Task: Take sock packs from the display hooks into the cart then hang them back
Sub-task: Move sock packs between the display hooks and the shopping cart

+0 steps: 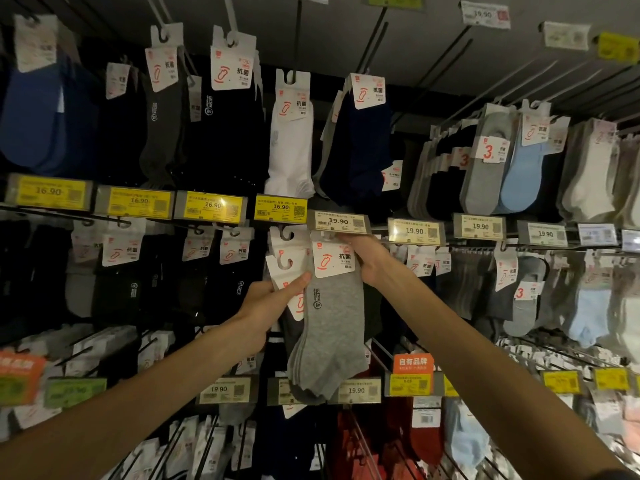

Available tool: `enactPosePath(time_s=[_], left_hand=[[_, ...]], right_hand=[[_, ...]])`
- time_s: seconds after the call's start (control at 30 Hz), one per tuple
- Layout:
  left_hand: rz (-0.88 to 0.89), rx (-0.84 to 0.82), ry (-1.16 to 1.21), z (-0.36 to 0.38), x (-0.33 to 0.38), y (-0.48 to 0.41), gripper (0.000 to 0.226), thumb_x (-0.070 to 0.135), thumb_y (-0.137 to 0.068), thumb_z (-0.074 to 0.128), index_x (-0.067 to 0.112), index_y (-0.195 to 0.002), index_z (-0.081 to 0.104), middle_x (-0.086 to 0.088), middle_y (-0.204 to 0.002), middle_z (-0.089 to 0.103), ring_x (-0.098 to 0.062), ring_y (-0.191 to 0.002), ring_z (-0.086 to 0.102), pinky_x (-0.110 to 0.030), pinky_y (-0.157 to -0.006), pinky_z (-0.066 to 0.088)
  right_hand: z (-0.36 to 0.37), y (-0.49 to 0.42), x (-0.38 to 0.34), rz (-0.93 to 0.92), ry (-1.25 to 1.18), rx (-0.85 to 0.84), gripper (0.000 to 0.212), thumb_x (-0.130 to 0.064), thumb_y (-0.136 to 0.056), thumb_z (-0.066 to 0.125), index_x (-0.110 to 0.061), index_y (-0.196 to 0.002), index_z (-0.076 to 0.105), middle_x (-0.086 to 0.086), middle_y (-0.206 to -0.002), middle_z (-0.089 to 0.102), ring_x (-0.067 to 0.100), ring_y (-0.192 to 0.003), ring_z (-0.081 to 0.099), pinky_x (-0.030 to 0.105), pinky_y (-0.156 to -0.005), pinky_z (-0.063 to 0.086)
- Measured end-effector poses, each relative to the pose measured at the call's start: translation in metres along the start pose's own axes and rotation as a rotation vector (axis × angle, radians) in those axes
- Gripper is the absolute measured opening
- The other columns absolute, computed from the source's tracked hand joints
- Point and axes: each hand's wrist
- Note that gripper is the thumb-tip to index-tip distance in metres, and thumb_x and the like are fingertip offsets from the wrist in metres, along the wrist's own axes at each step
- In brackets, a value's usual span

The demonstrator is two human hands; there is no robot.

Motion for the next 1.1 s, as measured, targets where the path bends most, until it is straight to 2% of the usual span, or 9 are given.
enactPosePath(time_s=[0.13, 0.23, 0.33, 0.43, 0.57, 0.7, 0.97, 1.03, 1.1], left_hand=[[0.006, 0.01, -0.004, -0.01, -0.003, 0.001, 0.025, 0.033, -0.084, 0.076, 0.015, -0.101, 0.076, -0.001, -0.099, 0.076, -0.015, -0.096, 0.069, -0.025, -0.077, 0.049], [-0.012, 0.02, -0.044, -0.024, -0.007, -0.001, 0.026, 0.034, -0.081, 0.077, 0.017, -0.1, 0.076, -0.002, -0.099, 0.077, -0.015, -0.096, 0.07, -0.029, -0.086, 0.053], [-0.067, 0.052, -0.079, -0.04, -0.012, -0.003, 0.028, 0.034, -0.081, 0.078, 0.016, -0.102, 0.076, -0.003, -0.099, 0.077, -0.017, -0.094, 0.071, -0.038, -0.094, 0.054], [-0.117, 0.108, -0.09, -0.057, -0.016, -0.001, 0.03, 0.032, -0.081, 0.078, 0.014, -0.104, 0.075, -0.005, -0.1, 0.075, -0.017, -0.093, 0.069, -0.038, -0.091, 0.054], [-0.135, 0.156, -0.064, -0.077, -0.015, 0.003, 0.028, 0.029, -0.082, 0.078, 0.012, -0.104, 0.075, -0.007, -0.101, 0.075, -0.019, -0.093, 0.069, -0.039, -0.091, 0.054], [-0.141, 0.172, -0.072, -0.095, -0.013, 0.006, 0.028, 0.028, -0.081, 0.079, 0.011, -0.104, 0.076, -0.008, -0.104, 0.075, -0.023, -0.1, 0.069, -0.045, -0.1, 0.051], [-0.135, 0.191, -0.075, -0.107, -0.005, 0.008, 0.028, 0.029, -0.08, 0.08, 0.013, -0.102, 0.076, -0.006, -0.1, 0.076, -0.02, -0.098, 0.069, -0.039, -0.095, 0.052], [-0.128, 0.184, -0.073, -0.106, -0.004, 0.007, 0.026, 0.028, -0.081, 0.079, 0.014, -0.102, 0.075, -0.005, -0.1, 0.076, -0.018, -0.097, 0.069, -0.034, -0.089, 0.052], [-0.125, 0.181, -0.071, -0.105, -0.004, 0.005, 0.028, 0.028, -0.081, 0.079, 0.012, -0.104, 0.075, -0.006, -0.102, 0.076, -0.018, -0.097, 0.069, -0.035, -0.092, 0.052]], right_hand=[[-0.005, -0.008, 0.01, -0.092, 0.084, 0.024, 0.013, -0.019, -0.098, 0.056, -0.024, -0.109, 0.059, 0.002, -0.081, 0.071, 0.012, -0.063, 0.07, 0.026, -0.054, 0.057], [-0.007, -0.013, 0.016, -0.137, 0.111, 0.037, 0.011, -0.019, -0.097, 0.057, -0.028, -0.103, 0.06, 0.0, -0.084, 0.071, 0.009, -0.063, 0.069, 0.024, -0.052, 0.055], [-0.002, -0.023, 0.026, -0.33, 0.194, 0.158, 0.017, -0.019, -0.094, 0.061, -0.035, -0.093, 0.061, -0.003, -0.098, 0.07, 0.013, -0.085, 0.069, 0.031, -0.073, 0.058], [0.004, -0.042, 0.04, -0.498, 0.332, 0.263, 0.016, -0.025, -0.092, 0.061, -0.029, -0.108, 0.063, -0.002, -0.114, 0.067, 0.018, -0.104, 0.064, 0.043, -0.091, 0.053], [0.012, -0.063, 0.048, -0.352, 0.309, 0.275, 0.022, -0.028, -0.097, 0.051, -0.025, -0.116, 0.061, 0.001, -0.115, 0.065, 0.024, -0.103, 0.064, 0.042, -0.09, 0.054], [0.013, -0.084, 0.059, -0.289, 0.326, 0.302, 0.033, -0.033, -0.098, 0.05, -0.019, -0.126, 0.059, 0.005, -0.12, 0.064, 0.026, -0.108, 0.062, 0.046, -0.091, 0.054], [0.011, -0.107, 0.067, -0.277, 0.45, 0.352, 0.031, -0.034, -0.099, 0.051, -0.01, -0.116, 0.06, 0.012, -0.133, 0.054, 0.03, -0.111, 0.059, 0.047, -0.095, 0.05], [0.012, -0.11, 0.062, -0.255, 0.459, 0.359, 0.027, -0.031, -0.099, 0.052, -0.01, -0.114, 0.059, 0.013, -0.13, 0.055, 0.029, -0.108, 0.059, 0.043, -0.088, 0.053], [0.014, -0.119, 0.059, -0.239, 0.44, 0.369, 0.032, -0.026, -0.098, 0.055, -0.008, -0.125, 0.054, 0.007, -0.12, 0.057, 0.023, -0.101, 0.058, 0.033, -0.072, 0.05]])
Point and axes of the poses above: each hand's wrist, its own y-axis away from the middle knuckle, its own z-axis out of the palm, x = y × z
